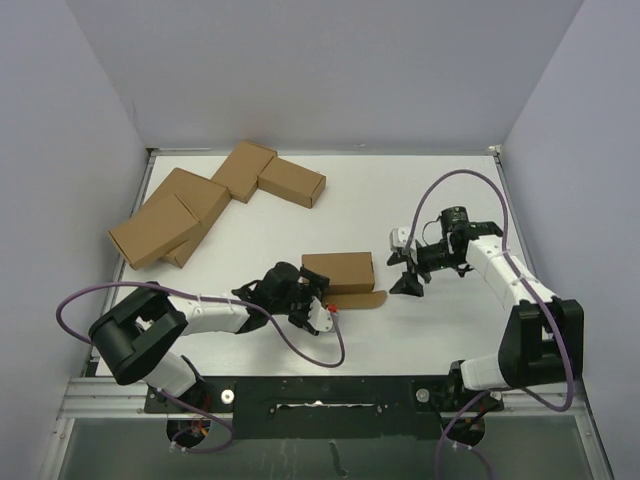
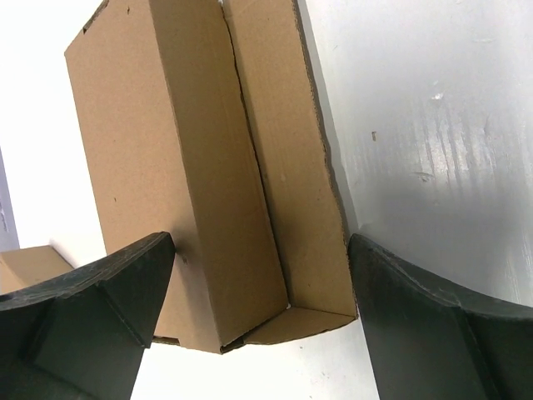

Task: Fold the paper box

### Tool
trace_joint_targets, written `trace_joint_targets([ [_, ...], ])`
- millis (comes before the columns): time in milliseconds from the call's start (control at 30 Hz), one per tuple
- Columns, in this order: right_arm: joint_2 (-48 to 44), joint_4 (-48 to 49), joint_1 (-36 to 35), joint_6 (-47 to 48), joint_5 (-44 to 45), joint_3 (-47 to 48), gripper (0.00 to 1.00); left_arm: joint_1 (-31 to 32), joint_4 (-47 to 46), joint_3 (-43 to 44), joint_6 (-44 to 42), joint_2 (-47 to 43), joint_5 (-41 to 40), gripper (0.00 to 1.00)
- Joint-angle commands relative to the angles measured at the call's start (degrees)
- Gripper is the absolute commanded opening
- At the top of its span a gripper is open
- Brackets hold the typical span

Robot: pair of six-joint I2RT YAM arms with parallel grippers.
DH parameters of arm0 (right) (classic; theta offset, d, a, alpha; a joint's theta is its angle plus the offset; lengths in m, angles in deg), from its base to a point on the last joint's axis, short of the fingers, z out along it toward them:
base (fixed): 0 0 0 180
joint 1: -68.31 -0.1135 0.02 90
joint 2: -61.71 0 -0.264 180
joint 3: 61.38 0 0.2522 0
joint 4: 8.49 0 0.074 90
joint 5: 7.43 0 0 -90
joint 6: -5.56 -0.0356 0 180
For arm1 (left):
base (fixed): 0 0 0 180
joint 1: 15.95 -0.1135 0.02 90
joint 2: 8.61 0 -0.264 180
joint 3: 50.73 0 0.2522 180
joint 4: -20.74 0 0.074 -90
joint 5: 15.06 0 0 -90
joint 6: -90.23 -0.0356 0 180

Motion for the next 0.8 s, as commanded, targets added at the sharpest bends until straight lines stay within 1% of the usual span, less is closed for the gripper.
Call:
trace_joint_targets([
  [0,-7.8,-6.0,0.2,33.5,-2.5,-5.1,0.74,-1.2,6.1,1.6,0.7,-1.0,3.7,0.85],
  [33,-8.5,-6.6,0.2,37.7,-2.1,-6.1,0.78,-1.4,6.4,1.8,0.7,-1.0,4.1,0.84],
  [67,-8.8,-7.4,0.2,42.1,-1.6,-6.7,0.8,-1.5,6.5,1.9,0.7,-1.0,4.3,0.84],
  [133,-7.9,-8.3,0.2,47.3,-0.7,-7.0,0.8,-1.7,6.6,1.9,0.7,-1.0,4.6,0.83],
  [200,-6.2,-8.5,0.2,49.8,0.2,-6.8,0.79,-1.8,6.6,1.9,0.7,-1.2,4.7,0.82],
  [267,-4.5,-5.8,0.4,47.9,0.8,-6.8,0.77,-1.9,6.6,1.9,0.9,-1.4,4.9,0.82],
  [367,-1.6,5.9,0.8,36.5,2.1,-6.0,0.74,-2.2,7.0,2.0,0.8,-1.9,5.3,0.81],
  [400,0.0,9.2,0.8,34.2,3.3,-4.5,0.73,-2.3,7.1,2.0,0.7,-2.0,5.4,0.81],
  [467,4.2,13.8,0.8,30.7,5.9,-0.8,0.66,-2.4,7.2,2.0,0.7,-2.2,5.6,0.8],
  [567,11.1,16.2,-0.1,28.7,10.4,5.5,0.47,-2.6,7.0,2.1,0.6,-2.2,5.6,0.8],
  [633,15.0,16.3,-0.8,28.9,12.2,8.8,0.34,-2.7,6.8,2.0,0.6,-2.3,5.7,0.8],
  [700,18.0,16.2,-2.0,29.5,13.2,11.3,0.27,-2.8,6.7,2.0,0.7,-2.3,5.7,0.8],
  [767,20.5,17.0,-4.1,29.6,14.7,12.4,0.23,-2.8,6.6,1.9,0.6,-2.4,5.8,0.8],
])
